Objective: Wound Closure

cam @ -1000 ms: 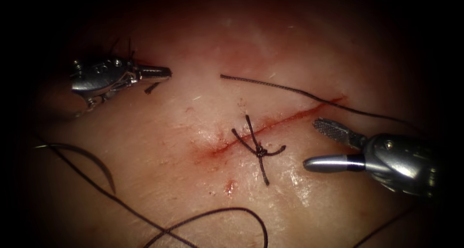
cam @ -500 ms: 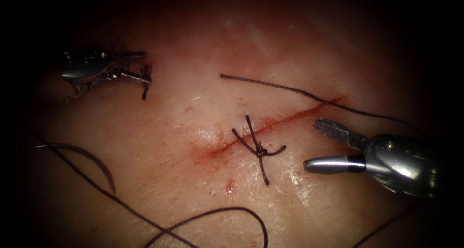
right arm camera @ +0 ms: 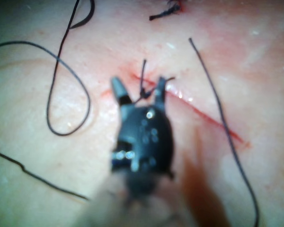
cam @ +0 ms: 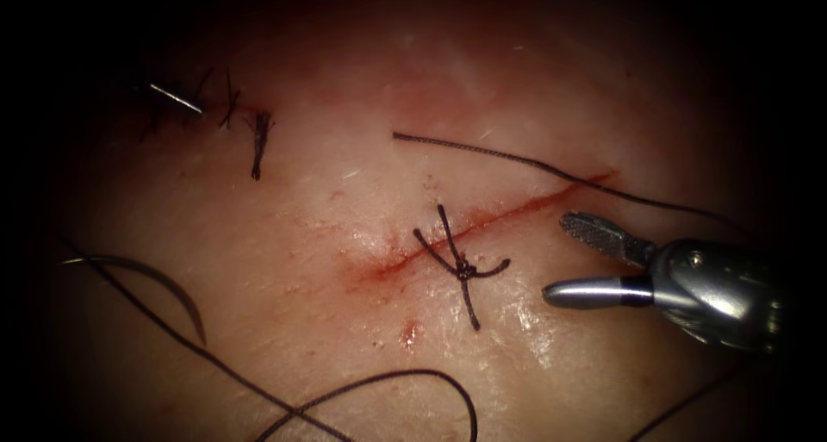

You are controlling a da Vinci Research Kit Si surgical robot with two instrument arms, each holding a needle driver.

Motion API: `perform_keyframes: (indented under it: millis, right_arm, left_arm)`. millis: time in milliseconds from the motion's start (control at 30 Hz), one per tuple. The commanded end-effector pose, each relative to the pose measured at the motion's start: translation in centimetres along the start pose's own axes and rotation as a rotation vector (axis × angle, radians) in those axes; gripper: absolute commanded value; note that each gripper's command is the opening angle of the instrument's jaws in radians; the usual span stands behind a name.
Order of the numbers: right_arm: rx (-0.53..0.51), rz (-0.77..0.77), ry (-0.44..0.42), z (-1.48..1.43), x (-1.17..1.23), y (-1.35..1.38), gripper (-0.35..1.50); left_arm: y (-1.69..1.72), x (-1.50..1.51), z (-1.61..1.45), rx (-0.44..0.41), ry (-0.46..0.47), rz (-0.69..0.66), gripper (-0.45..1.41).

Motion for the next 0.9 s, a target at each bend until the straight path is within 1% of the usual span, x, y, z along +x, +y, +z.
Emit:
perform_keyframes:
  millis: [33,67,233,300,333,433,533,600,800,900]
  right_arm:
    - [0.005,0.002,-0.001,0.07,-0.08,-0.06,1.48]
    - [0.008,0.002,-0.002,0.07,-0.09,-0.06,1.48]
    - [0.012,0.002,-0.003,0.08,-0.09,-0.06,1.48]
    - [0.018,0.002,-0.005,0.09,-0.09,-0.07,1.48]
    - [0.018,0.002,-0.005,0.09,-0.09,-0.07,1.48]
    - [0.018,0.002,-0.005,0.09,-0.09,-0.07,1.48]
    - [0.018,0.002,-0.005,0.09,-0.08,-0.07,1.48]
    - [0.019,0.002,-0.005,0.08,-0.08,-0.08,1.48]
    - [0.019,0.002,-0.005,0.09,-0.08,-0.08,1.48]
    - [0.019,0.002,-0.005,0.09,-0.09,-0.08,1.48]
  left_arm:
    - [0.11,-0.04,0.06,-0.010,0.011,0.000,1.03]
    - [0.28,0.01,0.02,-0.022,0.013,0.002,1.01]
    - [0.68,0.09,-0.06,-0.042,0.007,0.045,1.01]
    - [0.88,0.09,-0.12,-0.040,0.009,0.115,0.96]
    - [0.97,0.07,-0.14,-0.043,-0.011,0.158,0.94]
    - [1.16,0.00,-0.17,-0.066,-0.082,0.220,0.89]
    - [1.28,-0.10,-0.20,-0.074,-0.144,0.292,0.88]
    - [1.37,-0.25,-0.19,-0.080,-0.199,0.350,0.86]
    - [1.49,-0.55,-0.11,-0.105,-0.271,0.434,0.88]
    - [1.53,-0.65,-0.08,-0.114,-0.308,0.482,0.88]
